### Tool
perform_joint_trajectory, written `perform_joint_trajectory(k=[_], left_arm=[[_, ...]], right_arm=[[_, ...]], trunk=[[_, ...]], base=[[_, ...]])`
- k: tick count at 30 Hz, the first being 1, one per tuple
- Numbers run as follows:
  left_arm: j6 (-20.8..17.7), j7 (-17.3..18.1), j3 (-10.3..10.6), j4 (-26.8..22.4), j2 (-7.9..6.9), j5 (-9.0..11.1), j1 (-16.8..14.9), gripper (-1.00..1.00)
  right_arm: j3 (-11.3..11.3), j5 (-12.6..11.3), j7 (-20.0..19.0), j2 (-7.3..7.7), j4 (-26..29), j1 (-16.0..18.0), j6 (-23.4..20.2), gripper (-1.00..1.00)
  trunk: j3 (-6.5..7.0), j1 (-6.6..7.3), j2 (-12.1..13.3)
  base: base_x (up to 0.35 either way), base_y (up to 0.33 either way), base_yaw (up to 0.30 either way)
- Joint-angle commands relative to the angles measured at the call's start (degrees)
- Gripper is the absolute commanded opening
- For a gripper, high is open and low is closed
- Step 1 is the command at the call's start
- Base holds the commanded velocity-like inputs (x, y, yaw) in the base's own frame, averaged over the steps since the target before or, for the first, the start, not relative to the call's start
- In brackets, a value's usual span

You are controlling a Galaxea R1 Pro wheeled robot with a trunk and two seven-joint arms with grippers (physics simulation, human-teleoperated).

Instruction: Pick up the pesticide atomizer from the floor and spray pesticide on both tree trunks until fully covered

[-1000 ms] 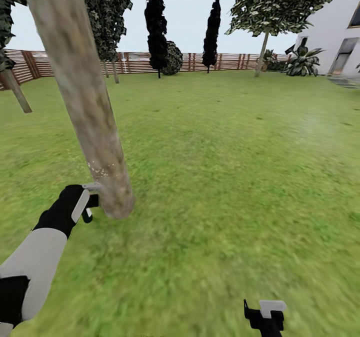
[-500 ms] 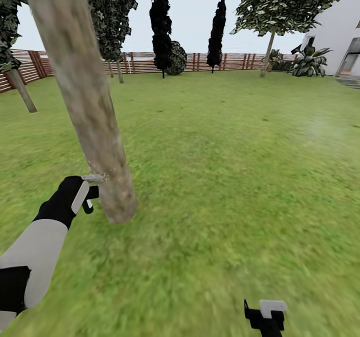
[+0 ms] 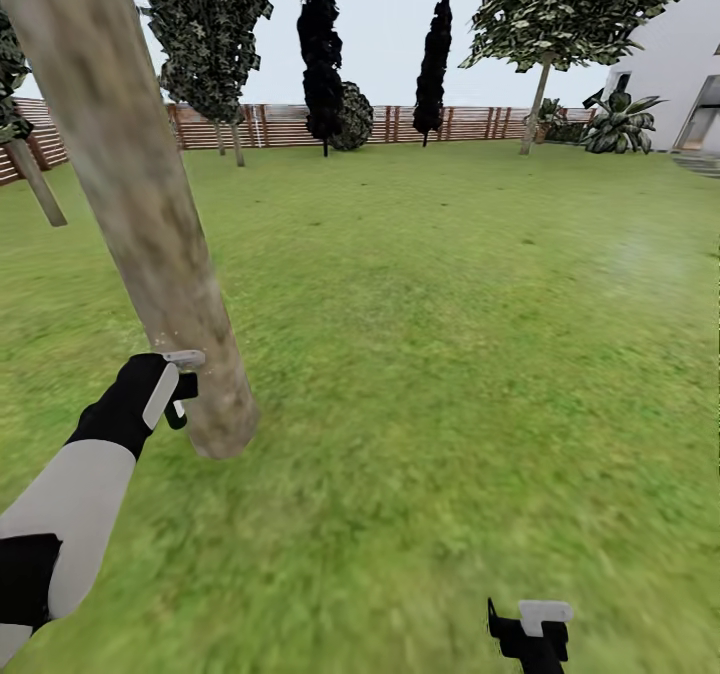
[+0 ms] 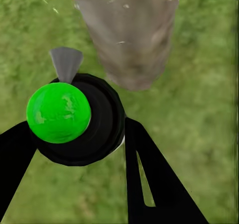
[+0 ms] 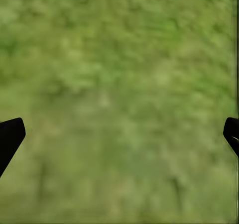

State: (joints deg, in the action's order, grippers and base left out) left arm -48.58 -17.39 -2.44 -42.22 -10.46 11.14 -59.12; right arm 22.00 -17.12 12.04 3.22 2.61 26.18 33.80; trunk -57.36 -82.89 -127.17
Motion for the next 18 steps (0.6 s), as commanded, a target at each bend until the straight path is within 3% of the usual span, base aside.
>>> perform_joint_trajectory(k=[1,7,15,17,18], left_arm=[[-0.2,-0.46,-0.02,-0.06,0.0,0.55,-0.03,-1.0],[-0.19,-0.46,-0.03,-0.07,0.0,0.55,-0.03,-1.0],[-0.38,0.28,0.13,0.31,-0.93,0.49,1.34,-1.0],[-0.45,1.51,2.28,0.41,-0.81,0.54,1.92,-1.0],[-0.93,3.56,4.87,0.44,-0.78,0.55,2.0,-1.0]], right_arm=[[0.49,-0.28,0.27,0.01,0.03,0.01,0.04,1.0],[0.48,-0.33,0.27,-0.01,0.03,0.02,0.05,1.0],[0.5,-0.31,0.27,-0.05,0.03,0.01,0.06,1.0],[0.5,-0.29,0.27,-0.05,0.03,0.01,0.11,1.0],[0.5,-0.28,0.27,-0.05,0.03,0.01,0.12,1.0]], trunk=[[-0.05,0.01,-0.02],[-0.05,0.01,-0.02],[-0.05,0.01,-0.02],[-0.05,0.01,-0.02],[-0.05,0.01,-0.02]], base=[[0.108,-0.267,0.0],[0.237,-0.191,0.036],[0.066,-0.042,0.258],[0.0,0.0,0.205],[0.0,0.0,0.096]])
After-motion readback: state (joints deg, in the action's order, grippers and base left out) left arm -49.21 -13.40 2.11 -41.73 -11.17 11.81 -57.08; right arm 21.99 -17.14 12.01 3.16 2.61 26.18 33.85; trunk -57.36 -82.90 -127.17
